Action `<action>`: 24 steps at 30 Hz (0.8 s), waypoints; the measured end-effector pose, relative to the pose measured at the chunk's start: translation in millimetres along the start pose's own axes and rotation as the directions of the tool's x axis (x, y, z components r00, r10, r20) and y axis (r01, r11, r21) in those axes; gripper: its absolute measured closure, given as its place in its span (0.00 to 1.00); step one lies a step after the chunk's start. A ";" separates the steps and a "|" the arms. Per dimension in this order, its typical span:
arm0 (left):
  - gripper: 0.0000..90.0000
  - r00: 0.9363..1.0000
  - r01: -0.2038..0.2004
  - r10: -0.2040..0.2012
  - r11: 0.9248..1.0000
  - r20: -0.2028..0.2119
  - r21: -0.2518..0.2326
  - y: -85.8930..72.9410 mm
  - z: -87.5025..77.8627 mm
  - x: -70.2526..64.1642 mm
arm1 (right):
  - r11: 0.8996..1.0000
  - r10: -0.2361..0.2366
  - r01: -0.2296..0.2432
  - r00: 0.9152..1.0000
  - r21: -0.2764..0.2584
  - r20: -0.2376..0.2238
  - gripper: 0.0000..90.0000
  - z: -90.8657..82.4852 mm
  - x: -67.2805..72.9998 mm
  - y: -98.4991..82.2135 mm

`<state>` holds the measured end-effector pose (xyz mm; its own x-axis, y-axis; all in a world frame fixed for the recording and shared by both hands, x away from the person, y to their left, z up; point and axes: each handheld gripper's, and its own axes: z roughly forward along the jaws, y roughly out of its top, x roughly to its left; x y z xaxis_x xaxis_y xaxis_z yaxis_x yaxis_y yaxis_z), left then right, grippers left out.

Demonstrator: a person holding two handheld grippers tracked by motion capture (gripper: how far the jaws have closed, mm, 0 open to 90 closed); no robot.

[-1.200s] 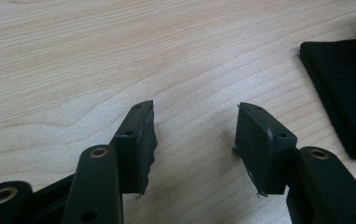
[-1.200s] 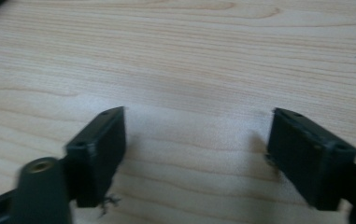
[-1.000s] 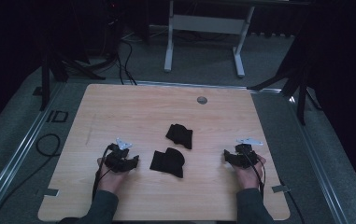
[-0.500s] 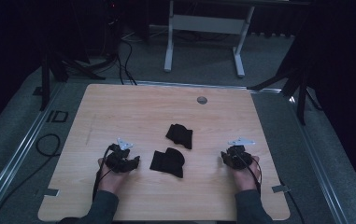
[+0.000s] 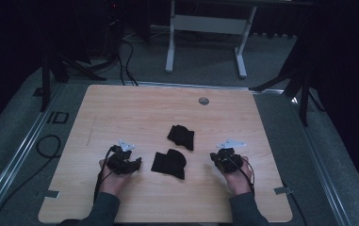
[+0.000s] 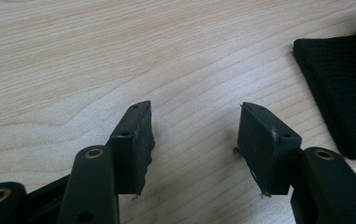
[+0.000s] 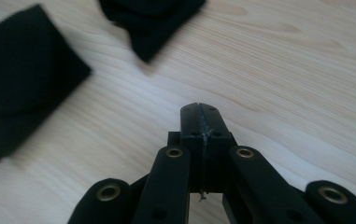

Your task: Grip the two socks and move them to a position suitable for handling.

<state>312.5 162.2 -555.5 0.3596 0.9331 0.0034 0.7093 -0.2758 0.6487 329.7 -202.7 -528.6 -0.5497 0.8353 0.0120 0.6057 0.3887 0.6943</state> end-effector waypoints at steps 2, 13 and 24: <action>0.49 1.000 -0.004 0.004 1.000 0.000 0.002 -0.1 0.1 -0.7 | 1.000 -0.021 0.021 1.000 -0.007 -0.015 1.00 -0.6 8.5 3.1; 0.50 1.000 -0.003 0.003 1.000 0.004 -0.009 -0.2 0.7 -5.0 | 0.992 -0.127 0.124 0.980 -0.029 -0.153 1.00 5.9 61.3 12.9; 0.73 0.991 -0.046 0.057 0.995 0.122 -0.089 2.8 -6.8 -21.2 | 0.968 -0.237 0.248 0.949 0.028 -0.208 1.00 24.9 97.6 5.8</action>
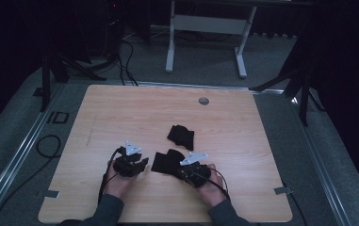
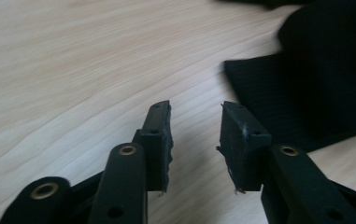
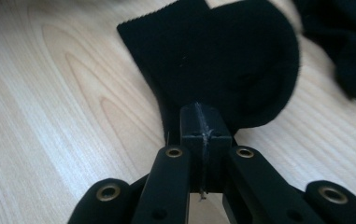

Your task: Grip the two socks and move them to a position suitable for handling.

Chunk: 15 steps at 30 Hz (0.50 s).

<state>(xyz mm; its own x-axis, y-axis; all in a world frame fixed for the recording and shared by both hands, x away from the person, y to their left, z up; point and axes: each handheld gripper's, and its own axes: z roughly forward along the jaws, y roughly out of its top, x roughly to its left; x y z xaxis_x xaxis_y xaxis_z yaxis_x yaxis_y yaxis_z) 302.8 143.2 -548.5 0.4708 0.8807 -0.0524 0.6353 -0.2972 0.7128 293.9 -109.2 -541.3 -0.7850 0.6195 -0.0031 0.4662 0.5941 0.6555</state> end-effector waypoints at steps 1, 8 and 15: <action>0.75 0.999 -0.016 0.017 1.000 0.030 -0.016 1.0 -0.1 -5.1 | 1.000 -0.006 0.006 1.000 0.006 -0.005 1.00 1.1 0.4 -0.3; 0.87 0.988 -0.052 0.059 0.998 0.144 -0.046 2.2 4.5 -21.5 | 0.999 -0.019 0.019 1.000 0.031 -0.021 1.00 7.5 -1.3 -3.6; 0.93 0.984 -0.117 0.115 0.993 0.138 0.002 -1.1 15.2 -37.9 | 0.999 -0.018 0.019 1.000 0.039 -0.020 1.00 5.5 -7.7 -5.3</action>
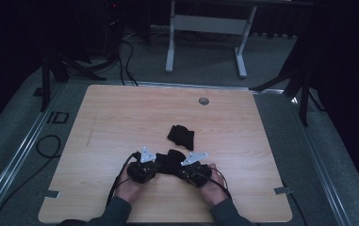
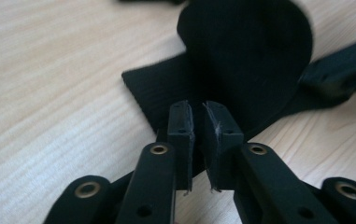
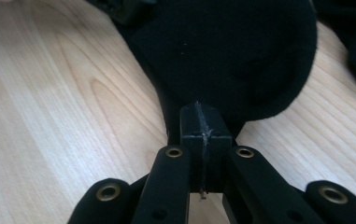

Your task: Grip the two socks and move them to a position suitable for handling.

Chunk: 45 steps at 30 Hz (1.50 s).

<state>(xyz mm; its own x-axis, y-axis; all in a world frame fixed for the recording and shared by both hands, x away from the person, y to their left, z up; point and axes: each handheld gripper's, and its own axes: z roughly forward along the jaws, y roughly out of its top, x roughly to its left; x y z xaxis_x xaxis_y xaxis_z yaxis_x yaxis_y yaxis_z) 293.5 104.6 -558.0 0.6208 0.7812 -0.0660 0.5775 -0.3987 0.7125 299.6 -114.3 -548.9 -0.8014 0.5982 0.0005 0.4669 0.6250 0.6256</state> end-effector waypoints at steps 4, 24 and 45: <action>0.95 1.000 -0.007 0.007 1.000 0.000 0.007 -1.2 0.4 -4.0 | 1.000 0.014 -0.014 1.000 0.002 0.014 0.97 -2.2 -3.6 -0.9; 0.96 1.000 -0.028 0.028 1.000 -0.011 0.010 -1.5 0.7 -6.4 | 0.948 0.284 -0.276 0.958 -0.158 0.028 0.64 -6.6 -33.2 3.5; 0.96 0.999 -0.030 0.031 0.999 -0.018 0.009 -1.7 0.5 -7.3 | 0.963 0.211 -0.195 0.975 -0.188 0.072 0.98 -28.0 -30.1 2.0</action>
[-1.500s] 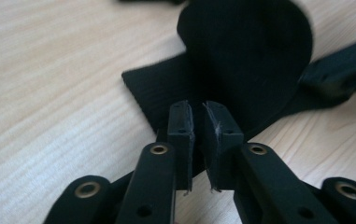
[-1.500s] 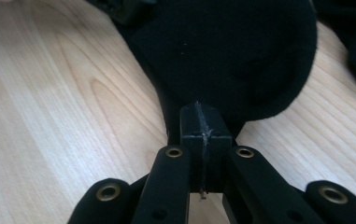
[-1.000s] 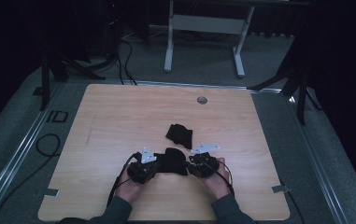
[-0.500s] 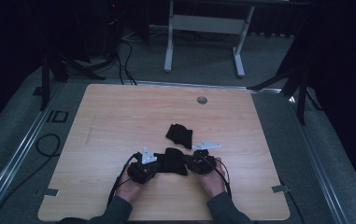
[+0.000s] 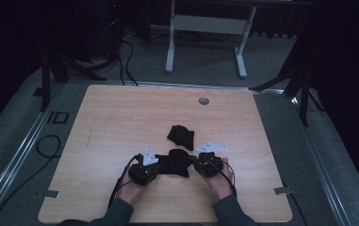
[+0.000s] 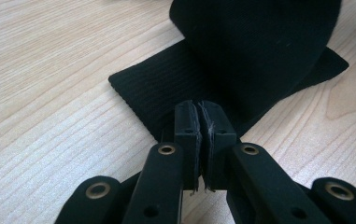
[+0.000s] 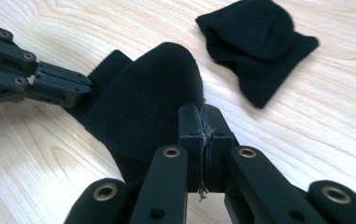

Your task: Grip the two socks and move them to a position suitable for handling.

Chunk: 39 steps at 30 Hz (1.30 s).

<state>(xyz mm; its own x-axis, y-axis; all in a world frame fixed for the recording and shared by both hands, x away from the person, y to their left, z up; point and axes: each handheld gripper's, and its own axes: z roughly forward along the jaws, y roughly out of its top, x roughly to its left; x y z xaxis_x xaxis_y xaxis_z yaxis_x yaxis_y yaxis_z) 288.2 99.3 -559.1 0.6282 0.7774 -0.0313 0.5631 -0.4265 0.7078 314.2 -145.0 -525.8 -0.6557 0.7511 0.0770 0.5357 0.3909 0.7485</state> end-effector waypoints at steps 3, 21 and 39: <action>0.96 1.000 -0.005 0.005 1.000 -0.004 0.003 0.0 -0.4 -0.2 | 1.000 -0.002 0.002 1.000 0.001 0.010 0.98 -5.0 -4.1 -1.5; 0.96 0.999 -0.018 0.018 1.000 -0.038 0.019 -0.6 -3.7 4.5 | 0.998 0.052 -0.053 0.998 0.016 0.037 0.98 -19.6 -26.0 -13.3; 0.96 0.998 0.004 -0.002 1.000 -0.063 0.031 -2.3 -7.7 14.5 | 0.997 0.070 -0.073 0.996 0.038 0.063 0.98 -29.1 -37.3 -23.3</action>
<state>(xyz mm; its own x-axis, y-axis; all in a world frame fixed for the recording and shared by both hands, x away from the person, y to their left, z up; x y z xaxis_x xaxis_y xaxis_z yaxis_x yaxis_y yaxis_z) 291.9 115.2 -555.7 0.5924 0.8055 0.0119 0.5814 -0.4377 0.6858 310.7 -197.6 -526.9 -0.5815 0.8088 0.0879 0.6022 0.3552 0.7150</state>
